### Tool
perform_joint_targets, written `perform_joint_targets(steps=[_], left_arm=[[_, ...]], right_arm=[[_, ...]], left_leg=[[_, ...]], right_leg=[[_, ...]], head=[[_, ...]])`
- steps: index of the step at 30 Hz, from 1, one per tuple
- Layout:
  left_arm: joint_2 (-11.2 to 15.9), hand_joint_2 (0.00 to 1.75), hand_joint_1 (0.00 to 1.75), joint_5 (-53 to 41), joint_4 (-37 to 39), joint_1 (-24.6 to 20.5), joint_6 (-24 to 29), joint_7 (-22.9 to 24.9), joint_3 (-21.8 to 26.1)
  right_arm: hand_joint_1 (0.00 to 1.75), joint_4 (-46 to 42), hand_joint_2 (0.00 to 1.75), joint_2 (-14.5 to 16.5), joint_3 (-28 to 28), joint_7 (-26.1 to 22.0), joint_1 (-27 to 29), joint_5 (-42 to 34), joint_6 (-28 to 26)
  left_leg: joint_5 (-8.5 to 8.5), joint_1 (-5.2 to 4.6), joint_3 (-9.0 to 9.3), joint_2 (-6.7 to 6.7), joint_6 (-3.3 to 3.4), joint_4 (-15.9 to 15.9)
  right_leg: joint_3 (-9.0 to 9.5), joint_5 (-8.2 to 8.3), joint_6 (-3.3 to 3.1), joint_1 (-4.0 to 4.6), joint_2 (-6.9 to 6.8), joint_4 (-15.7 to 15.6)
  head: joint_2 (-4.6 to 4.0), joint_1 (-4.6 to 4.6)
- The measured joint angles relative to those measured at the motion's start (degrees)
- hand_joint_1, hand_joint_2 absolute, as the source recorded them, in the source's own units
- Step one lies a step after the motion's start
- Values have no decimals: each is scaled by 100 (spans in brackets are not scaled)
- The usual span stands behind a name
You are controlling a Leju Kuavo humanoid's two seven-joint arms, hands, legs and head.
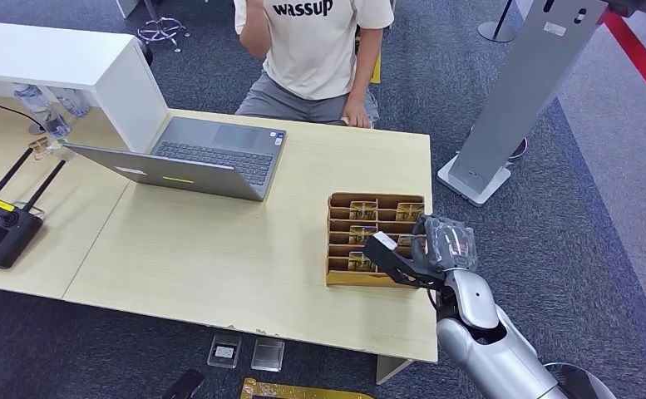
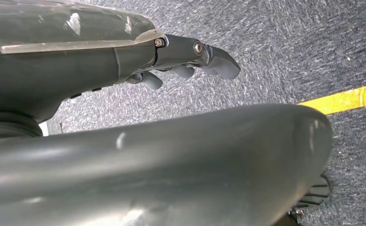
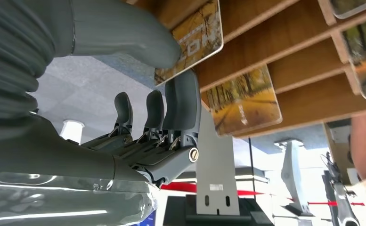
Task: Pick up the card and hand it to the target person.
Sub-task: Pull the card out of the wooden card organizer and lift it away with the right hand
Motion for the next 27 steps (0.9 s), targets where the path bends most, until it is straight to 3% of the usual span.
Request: perform_joint_targets(steps=[9,20,24,27], left_arm=[[3,0,0,-4,1,-8,-19,5,-38],[17,0,0,-5,0,-13,-20,19,-80],[17,175,0,-12,0,-13,-40,-22,-82],[17,175,0,-53,0,-14,-73,-68,-85]], right_arm=[[107,57,175,-4,1,2,16,-12,14],[156,143,175,-2,5,-40,20,-91,14],[166,144,175,-2,5,-42,18,-93,14],[166,145,175,-2,5,-40,17,-93,14]], left_leg=[[0,0,-1,0,0,0],[0,0,0,0,0,0],[0,0,2,0,0,0],[0,0,2,0,0,0]], right_leg=[[-2,0,0,0,1,0],[0,0,0,0,1,0],[1,0,0,0,1,0],[1,0,0,0,1,0]], head=[[0,-1],[0,0],[0,2],[0,1]])
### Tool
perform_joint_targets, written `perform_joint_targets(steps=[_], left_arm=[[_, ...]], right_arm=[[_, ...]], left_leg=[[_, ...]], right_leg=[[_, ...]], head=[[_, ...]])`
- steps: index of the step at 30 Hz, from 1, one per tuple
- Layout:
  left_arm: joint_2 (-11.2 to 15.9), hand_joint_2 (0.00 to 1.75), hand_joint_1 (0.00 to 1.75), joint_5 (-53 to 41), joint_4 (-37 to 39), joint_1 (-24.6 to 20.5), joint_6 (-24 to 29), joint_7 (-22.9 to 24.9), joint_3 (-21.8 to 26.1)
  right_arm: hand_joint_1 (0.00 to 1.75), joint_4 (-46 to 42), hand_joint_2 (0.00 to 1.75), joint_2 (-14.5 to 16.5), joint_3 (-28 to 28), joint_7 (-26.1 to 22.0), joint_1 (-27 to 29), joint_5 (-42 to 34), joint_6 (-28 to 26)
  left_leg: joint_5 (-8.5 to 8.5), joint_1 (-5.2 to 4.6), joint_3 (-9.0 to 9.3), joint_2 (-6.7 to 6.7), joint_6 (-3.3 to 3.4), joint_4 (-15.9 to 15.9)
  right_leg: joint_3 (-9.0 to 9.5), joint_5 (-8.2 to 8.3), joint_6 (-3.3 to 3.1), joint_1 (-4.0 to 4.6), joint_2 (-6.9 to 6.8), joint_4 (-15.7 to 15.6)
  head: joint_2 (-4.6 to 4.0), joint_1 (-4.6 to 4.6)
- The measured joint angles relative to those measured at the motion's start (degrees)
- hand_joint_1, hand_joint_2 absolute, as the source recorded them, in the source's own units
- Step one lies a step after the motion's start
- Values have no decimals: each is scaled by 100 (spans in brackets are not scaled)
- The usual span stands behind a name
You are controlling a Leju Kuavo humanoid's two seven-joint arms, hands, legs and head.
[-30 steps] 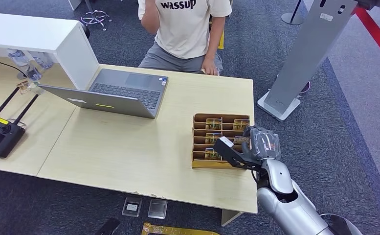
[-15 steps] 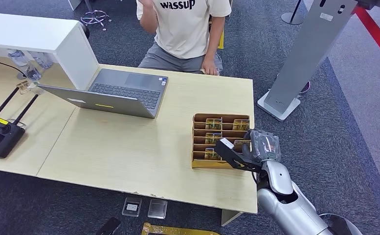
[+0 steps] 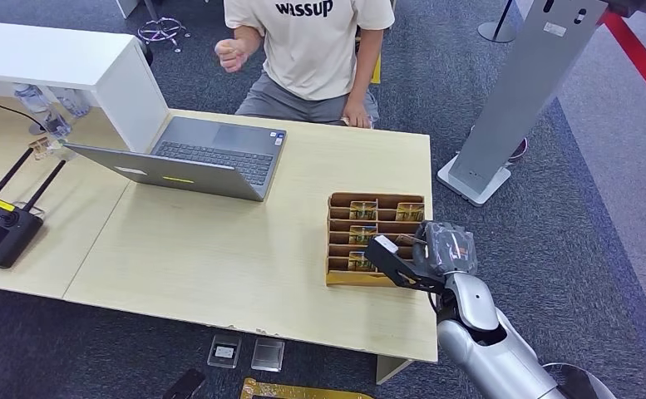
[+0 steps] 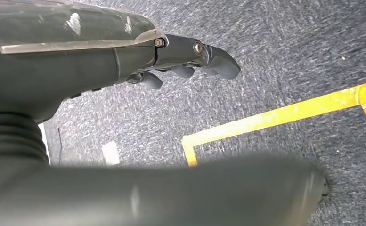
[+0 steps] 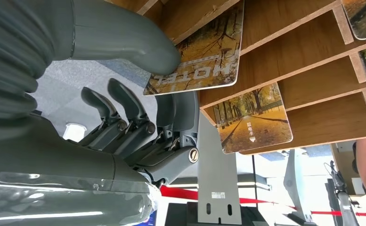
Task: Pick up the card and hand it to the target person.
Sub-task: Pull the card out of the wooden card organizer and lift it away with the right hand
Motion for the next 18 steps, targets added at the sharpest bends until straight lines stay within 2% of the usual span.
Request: perform_joint_targets(steps=[10,18], left_arm=[[14,175,0,46,1,3,-59,-7,-1],[29,175,0,106,2,36,-46,-39,0]], right_arm=[[166,-101,175,-9,-19,45,-7,-28,2],[166,-848,175,-163,-180,289,-177,-141,104]], left_leg=[[0,0,-2,0,0,0],[0,0,-2,0,0,0]], right_leg=[[-1,0,0,0,0,0],[-2,0,0,0,0,0]], head=[[0,-1],[0,-1]])
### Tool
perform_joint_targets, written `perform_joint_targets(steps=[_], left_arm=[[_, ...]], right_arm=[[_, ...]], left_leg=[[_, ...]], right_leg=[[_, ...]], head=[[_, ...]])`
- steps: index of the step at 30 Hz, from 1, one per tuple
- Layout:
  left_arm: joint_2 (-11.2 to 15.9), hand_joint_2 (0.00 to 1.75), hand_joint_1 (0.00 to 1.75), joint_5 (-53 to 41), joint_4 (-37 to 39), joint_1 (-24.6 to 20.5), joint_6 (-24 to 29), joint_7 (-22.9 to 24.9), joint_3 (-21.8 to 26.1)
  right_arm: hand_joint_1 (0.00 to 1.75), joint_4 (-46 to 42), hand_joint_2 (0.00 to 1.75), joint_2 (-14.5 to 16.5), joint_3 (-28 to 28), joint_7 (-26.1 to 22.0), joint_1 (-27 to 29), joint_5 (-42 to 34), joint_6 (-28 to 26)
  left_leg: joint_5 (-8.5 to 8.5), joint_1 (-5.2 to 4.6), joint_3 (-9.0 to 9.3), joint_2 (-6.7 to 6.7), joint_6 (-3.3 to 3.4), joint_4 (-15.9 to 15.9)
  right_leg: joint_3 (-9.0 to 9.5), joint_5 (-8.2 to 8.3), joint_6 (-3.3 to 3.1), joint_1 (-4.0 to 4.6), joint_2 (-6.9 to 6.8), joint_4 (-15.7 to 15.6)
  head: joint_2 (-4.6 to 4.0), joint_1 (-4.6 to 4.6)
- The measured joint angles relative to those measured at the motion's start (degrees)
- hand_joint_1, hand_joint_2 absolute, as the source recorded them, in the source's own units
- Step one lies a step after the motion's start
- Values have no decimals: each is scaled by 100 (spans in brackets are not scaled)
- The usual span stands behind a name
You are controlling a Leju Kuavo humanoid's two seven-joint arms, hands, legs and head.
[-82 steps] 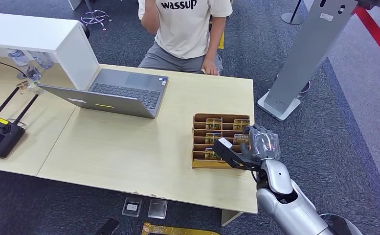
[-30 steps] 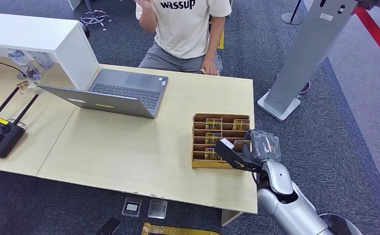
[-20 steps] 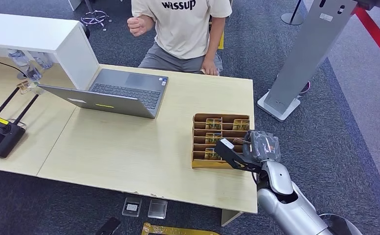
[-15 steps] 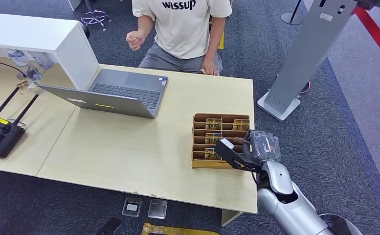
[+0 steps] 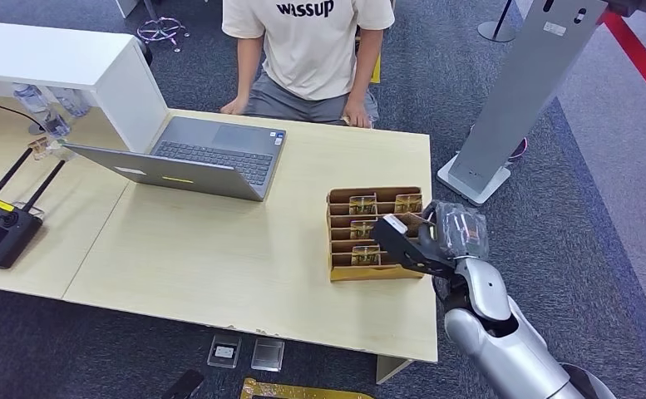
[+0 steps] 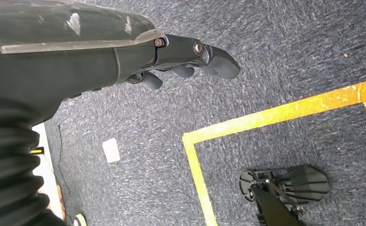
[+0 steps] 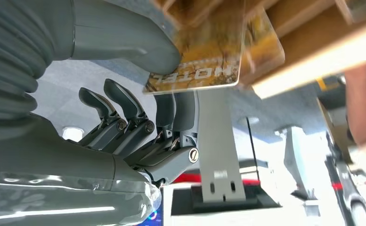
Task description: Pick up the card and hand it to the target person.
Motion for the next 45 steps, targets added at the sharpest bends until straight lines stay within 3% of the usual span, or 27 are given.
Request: perform_joint_targets(steps=[7,14,29,35,39,40,44,45], left_arm=[[2,175,0,59,0,48,22,-22,0],[-1,175,0,48,0,18,-6,5,0],[-37,175,0,-35,0,-130,-83,114,-43],[-60,175,0,-46,0,-158,-81,127,-95],[-69,175,0,-68,0,-162,-86,108,-134],[-70,175,0,-83,0,-163,-84,97,-143],[-71,0,0,-120,0,-166,-44,43,-168],[-71,0,0,-111,0,-166,-34,38,-172]], right_arm=[[166,-945,175,-138,-154,-21,-182,-260,-45],[166,-1211,175,-59,-98,-610,-188,-447,-365],[166,284,175,462,4,-2101,-345,122,-2719],[166,837,175,753,-316,-2903,-308,507,-2890],[0,1098,175,941,-601,-3134,-271,569,-2900],[0,1156,175,982,-661,-3168,-255,576,-2900],[0,1345,175,1111,-843,-3270,-207,471,-2901],[0,1391,175,1137,-876,-3311,-201,324,-2902]], left_leg=[[0,0,-1,0,0,0],[0,0,-3,-1,0,-1],[0,0,-5,-1,0,-1],[0,0,-4,-1,0,-1],[0,0,-4,0,0,-1],[0,0,-4,0,0,-1],[0,0,-4,0,0,0],[0,0,-4,0,0,0]], right_leg=[[-1,0,0,0,-1,0],[0,0,0,0,-1,0],[-1,0,0,0,-2,0],[-2,0,0,0,-1,0],[-2,0,0,0,-1,0],[-2,0,0,0,-1,0],[-2,0,0,0,-1,0],[-2,0,0,0,-1,0]], head=[[0,-1],[0,-1],[0,-2],[0,-4],[0,-3],[0,-2],[0,1],[0,1]])
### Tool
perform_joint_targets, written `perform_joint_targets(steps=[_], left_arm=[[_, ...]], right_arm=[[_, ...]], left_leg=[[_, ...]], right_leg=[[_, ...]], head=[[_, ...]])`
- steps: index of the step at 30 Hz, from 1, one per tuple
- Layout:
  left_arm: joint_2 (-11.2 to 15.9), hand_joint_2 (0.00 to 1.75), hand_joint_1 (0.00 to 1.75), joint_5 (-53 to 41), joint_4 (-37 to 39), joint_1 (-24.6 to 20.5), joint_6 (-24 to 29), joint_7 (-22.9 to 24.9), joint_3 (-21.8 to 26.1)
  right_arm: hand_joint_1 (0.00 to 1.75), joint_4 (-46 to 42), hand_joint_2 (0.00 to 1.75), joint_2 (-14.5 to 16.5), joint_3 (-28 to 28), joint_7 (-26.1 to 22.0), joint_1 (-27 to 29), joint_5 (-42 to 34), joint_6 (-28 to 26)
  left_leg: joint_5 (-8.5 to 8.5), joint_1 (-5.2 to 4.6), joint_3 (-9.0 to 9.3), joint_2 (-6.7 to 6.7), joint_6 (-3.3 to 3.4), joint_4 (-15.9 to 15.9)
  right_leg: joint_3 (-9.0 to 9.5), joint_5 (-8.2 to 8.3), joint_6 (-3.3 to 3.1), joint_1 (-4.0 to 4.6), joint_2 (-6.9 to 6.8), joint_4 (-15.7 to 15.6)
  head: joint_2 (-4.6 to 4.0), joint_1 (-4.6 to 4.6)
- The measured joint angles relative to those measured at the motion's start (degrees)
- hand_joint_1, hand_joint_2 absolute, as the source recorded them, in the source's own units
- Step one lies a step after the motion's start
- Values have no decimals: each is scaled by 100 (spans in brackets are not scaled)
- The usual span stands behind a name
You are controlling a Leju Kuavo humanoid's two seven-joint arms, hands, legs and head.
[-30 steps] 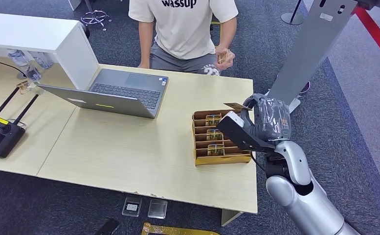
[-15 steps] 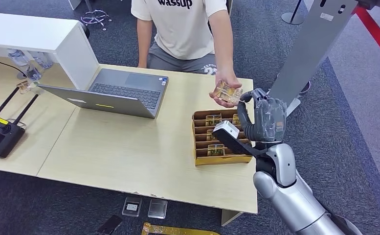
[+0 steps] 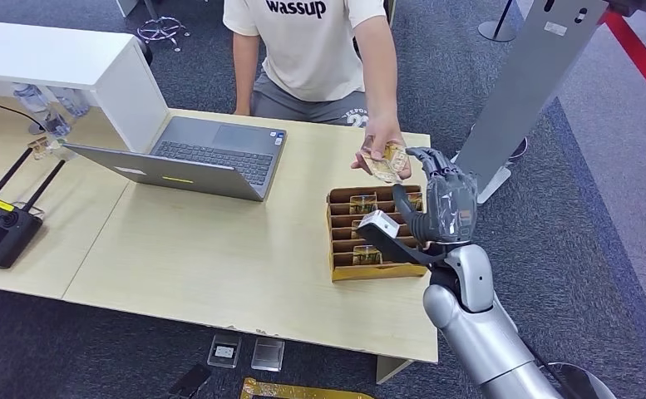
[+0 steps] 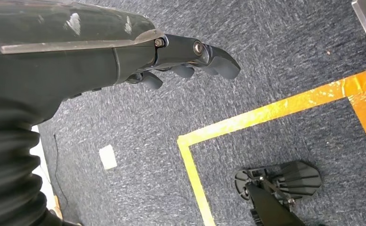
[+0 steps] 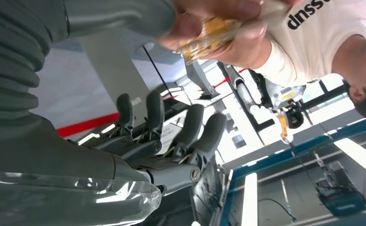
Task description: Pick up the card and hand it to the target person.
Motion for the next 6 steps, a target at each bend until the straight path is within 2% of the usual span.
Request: perform_joint_targets(steps=[2,6], left_arm=[[0,0,0,39,0,2,13,2,-2],[0,0,0,135,0,26,53,-5,0]], right_arm=[[0,93,175,40,-34,-115,12,-537,2],[0,175,175,60,-19,-364,39,-2233,127]], left_leg=[[0,0,0,0,0,0],[0,0,0,0,0,0]], right_leg=[[0,0,0,0,0,0],[0,0,0,0,0,0]], head=[[0,-1],[0,-2]])
